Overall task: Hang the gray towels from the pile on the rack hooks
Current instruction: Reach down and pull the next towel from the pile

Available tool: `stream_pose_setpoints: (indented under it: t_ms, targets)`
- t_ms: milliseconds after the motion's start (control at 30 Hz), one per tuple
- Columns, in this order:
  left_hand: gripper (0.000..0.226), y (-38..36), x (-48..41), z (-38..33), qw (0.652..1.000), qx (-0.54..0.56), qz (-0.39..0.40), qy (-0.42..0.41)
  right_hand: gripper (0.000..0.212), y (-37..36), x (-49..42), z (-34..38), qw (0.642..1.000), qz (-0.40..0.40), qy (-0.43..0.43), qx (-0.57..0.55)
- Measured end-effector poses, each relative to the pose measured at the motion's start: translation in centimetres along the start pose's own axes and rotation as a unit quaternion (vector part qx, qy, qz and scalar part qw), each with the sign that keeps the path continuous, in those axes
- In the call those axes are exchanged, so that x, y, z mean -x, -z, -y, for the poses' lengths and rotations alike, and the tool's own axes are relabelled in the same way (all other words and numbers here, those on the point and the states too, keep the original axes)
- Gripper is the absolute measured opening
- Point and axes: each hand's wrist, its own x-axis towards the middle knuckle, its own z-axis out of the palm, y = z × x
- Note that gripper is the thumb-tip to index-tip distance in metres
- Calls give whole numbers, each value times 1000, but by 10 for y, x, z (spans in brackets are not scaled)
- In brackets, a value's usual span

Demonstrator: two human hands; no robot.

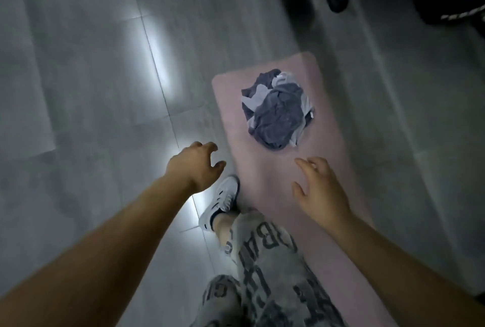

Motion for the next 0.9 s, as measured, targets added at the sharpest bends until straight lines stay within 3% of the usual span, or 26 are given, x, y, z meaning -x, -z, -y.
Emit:
stream_pose_setpoints:
  t_ms: [267, 600, 767, 900]
  targets:
    - [49, -25, -180, -2, 993, -62, 59, -85, 58, -74, -112, -24, 984, -26, -154, -83]
    - [59, -122, -401, -21, 968, -153, 97, -174, 67, -222, -287, -88, 963, -65, -217, -145]
    - [72, -173, -508, -44, 958, -109, 43, -260, 80, -297, -365, -132, 949, -145, -221, -171]
    - [91, -199, -561, -67, 939, -73, 7, -337, 86, -346, -406, -156, 940, -160, -239, -184]
